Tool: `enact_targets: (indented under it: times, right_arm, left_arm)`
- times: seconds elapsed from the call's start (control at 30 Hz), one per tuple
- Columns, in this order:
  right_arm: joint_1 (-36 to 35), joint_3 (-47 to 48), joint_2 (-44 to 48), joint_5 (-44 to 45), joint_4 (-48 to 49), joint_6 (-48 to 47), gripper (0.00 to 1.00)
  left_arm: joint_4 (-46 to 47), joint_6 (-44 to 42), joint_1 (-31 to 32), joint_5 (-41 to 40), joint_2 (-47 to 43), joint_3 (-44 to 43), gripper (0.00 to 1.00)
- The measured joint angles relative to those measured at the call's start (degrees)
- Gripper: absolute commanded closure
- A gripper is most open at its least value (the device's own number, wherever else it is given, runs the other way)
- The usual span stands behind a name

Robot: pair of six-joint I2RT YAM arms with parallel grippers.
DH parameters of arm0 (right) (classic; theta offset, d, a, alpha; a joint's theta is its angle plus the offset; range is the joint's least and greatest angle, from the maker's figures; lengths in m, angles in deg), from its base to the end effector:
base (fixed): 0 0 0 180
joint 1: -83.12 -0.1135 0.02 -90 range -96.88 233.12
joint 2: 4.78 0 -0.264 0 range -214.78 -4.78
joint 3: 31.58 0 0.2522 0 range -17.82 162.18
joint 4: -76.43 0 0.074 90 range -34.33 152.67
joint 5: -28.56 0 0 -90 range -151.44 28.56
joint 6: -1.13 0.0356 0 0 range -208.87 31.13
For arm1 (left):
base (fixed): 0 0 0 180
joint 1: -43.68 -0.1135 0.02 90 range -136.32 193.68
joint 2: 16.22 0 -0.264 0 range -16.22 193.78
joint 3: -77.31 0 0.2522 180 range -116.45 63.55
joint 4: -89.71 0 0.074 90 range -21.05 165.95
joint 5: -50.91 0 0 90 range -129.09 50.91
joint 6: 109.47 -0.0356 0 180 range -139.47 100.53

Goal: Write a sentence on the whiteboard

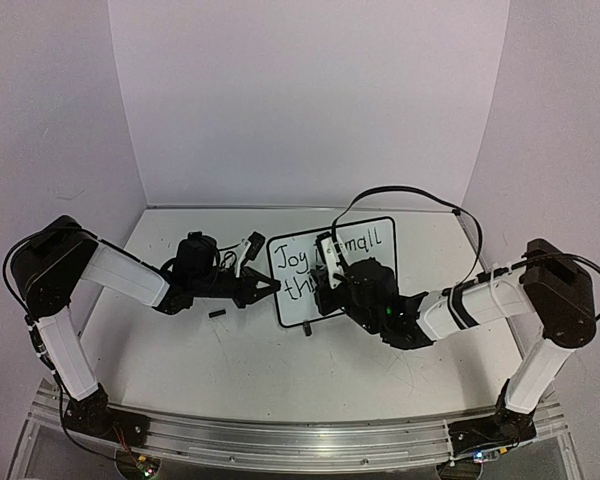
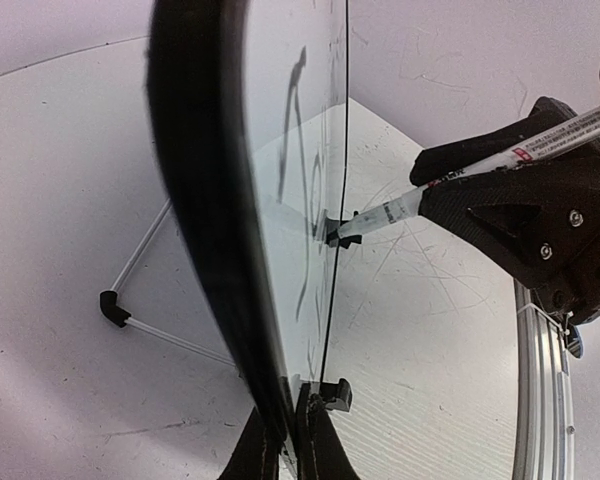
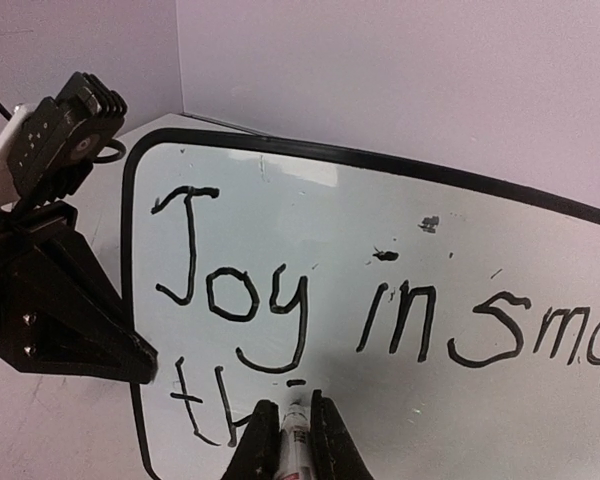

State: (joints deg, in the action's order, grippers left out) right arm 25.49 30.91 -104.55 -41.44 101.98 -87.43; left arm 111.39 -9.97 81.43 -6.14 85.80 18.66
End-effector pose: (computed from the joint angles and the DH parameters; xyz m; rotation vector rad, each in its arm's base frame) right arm 0.2087 0.3066 0.1991 -0.6080 1.6769 0.4373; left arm 0.2687 -0.2325 0.1601 0.8808 1.8492 -1.0901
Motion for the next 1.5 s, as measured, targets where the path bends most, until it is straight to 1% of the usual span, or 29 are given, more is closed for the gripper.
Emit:
enact_targets:
  times: [0.1, 0.37, 1.5]
  right_arm:
    - [0.05, -0.03, 0.29, -0.74, -0.22, 0.05, 1.00]
    - [0.37, -2.95, 4.74, -2.80, 0.06, 0.86, 1.00]
    - [0.72, -2.18, 1.85, 0.39, 0.12, 0.36, 1.00]
  left_arm:
    - [0.00, -0.02, 0.02, 0.03, -0.02, 0.00, 1.00]
    - [-0.02, -0.07, 0.07, 0.07, -0.09, 0.00, 1.00]
    - [-0.02, -0.07, 0.07, 0.09, -0.09, 0.00, 1.00]
